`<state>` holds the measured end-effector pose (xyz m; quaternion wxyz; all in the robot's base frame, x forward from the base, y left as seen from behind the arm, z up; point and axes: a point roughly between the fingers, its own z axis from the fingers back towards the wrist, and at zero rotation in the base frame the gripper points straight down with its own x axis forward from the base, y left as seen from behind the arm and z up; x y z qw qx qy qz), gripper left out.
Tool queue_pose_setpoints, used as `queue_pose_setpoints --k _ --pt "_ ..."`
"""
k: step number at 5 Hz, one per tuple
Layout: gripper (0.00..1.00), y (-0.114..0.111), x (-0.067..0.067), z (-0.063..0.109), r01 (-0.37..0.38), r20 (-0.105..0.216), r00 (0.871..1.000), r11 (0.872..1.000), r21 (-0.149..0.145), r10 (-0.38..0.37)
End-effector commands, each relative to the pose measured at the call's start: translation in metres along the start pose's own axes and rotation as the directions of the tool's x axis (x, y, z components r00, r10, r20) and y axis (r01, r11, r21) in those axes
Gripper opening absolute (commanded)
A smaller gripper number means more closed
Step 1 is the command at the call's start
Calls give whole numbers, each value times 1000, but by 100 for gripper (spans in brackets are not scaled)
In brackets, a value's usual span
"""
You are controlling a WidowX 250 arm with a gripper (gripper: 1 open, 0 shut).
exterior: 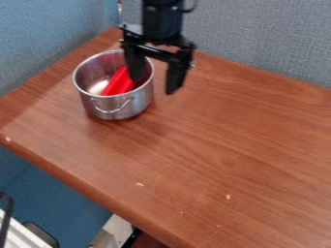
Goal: Move the red object from the metal pot to the table
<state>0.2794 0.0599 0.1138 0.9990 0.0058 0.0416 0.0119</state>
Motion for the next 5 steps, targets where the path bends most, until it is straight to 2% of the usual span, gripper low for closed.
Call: queue_pose_setpoints --k 1,2,3,4,5 --pt "100 29 -4 24 -11 95 995 1000 21 9" --pt "100 53 -4 30 -25 131 991 999 34 20" --pt "100 59 -1 26 27 154 988 999 44 -33" --pt "100 55 6 16 84 168 982 995 50 -91" --pt "100 58 10 15 106 178 978 993 48 -113"
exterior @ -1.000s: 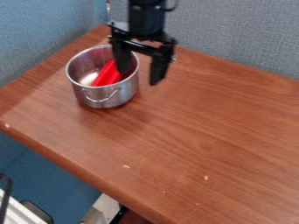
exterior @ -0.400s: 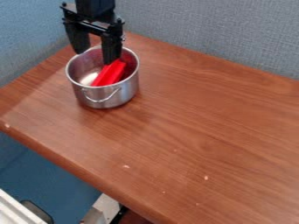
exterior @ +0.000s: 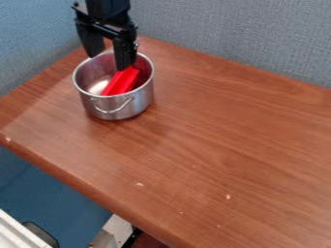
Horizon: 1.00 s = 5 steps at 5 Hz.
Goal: Move the red object from the metal pot to the table
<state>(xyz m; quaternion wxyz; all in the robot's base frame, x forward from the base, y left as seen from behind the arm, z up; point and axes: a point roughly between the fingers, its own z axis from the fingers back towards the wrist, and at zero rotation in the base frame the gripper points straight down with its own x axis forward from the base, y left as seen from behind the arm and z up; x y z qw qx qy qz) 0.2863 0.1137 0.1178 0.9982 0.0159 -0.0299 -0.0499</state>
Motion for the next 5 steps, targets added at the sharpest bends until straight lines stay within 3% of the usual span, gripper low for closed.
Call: queue_pose_setpoints --k 1,2,4,5 --pt "100 11 6 10 -12 47 999 1000 11 11" --pt "100 17 7 9 0 50 999 1000 8 -1" --pt "100 23 3 -13 -18 54 998 1000 -5 18" --pt "100 17 6 -4 -5 63 998 1000 -11 6"
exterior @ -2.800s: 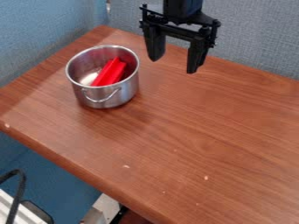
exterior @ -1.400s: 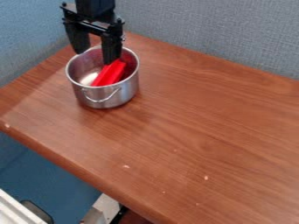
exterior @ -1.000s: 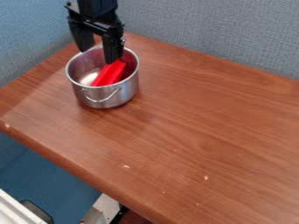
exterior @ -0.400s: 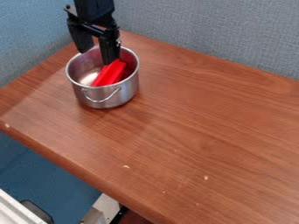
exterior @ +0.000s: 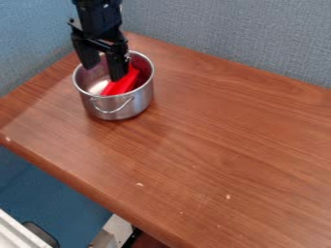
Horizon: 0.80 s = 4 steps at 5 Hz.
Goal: Move the red object from the metal pot to the table
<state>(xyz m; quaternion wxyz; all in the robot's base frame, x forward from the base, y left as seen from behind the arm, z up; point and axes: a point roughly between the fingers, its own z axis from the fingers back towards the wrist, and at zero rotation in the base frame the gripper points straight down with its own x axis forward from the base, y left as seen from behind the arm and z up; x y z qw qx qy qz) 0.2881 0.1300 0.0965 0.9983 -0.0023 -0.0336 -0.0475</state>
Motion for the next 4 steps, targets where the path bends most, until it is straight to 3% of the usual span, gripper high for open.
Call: queue_pose_setpoints --k 1,2,3,4 --pt "100 -4 9 29 31 54 998 999 23 -32" --pt "100 6 8 35 36 57 998 999 26 -37" --pt "100 12 5 39 -6 74 997 1000 27 4" --pt "100 13 2 35 9 77 997 1000 23 -11"
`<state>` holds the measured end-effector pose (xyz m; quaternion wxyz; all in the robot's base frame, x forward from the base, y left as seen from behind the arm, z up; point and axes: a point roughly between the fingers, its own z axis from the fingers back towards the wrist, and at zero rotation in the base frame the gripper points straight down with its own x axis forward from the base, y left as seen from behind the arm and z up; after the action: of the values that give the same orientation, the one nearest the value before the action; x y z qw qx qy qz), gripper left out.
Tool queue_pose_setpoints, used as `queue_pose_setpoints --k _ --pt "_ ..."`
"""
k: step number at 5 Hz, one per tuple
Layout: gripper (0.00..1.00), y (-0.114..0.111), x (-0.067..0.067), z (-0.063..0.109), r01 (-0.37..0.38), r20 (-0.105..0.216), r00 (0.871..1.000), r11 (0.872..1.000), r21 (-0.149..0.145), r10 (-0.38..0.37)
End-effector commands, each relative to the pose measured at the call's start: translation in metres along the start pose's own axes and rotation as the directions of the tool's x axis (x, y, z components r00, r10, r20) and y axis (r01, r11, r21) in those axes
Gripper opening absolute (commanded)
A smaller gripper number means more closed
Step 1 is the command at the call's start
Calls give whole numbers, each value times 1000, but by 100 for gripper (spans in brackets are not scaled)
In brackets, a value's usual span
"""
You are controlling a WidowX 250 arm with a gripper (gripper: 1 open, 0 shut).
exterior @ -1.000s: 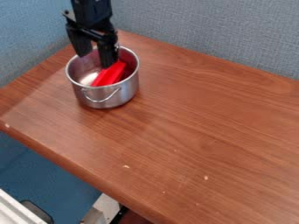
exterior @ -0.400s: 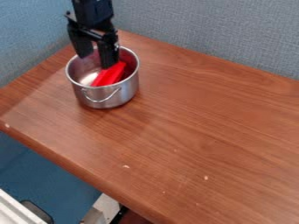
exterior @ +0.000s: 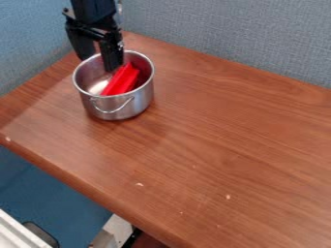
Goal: Move the red object from the metal pot to the table
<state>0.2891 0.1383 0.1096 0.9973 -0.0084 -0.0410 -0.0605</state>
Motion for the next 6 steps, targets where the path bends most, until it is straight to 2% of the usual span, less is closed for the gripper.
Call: queue_pose_setpoints --k 1,2,4,6 --pt "100 5 -1 17 2 65 998 999 35 -5" --pt "100 1 -3 15 27 76 997 999 34 -30" --pt "100 5 1 13 -74 90 993 997 34 71" --pt "100 2 7 -4 -147 96 985 988 38 143"
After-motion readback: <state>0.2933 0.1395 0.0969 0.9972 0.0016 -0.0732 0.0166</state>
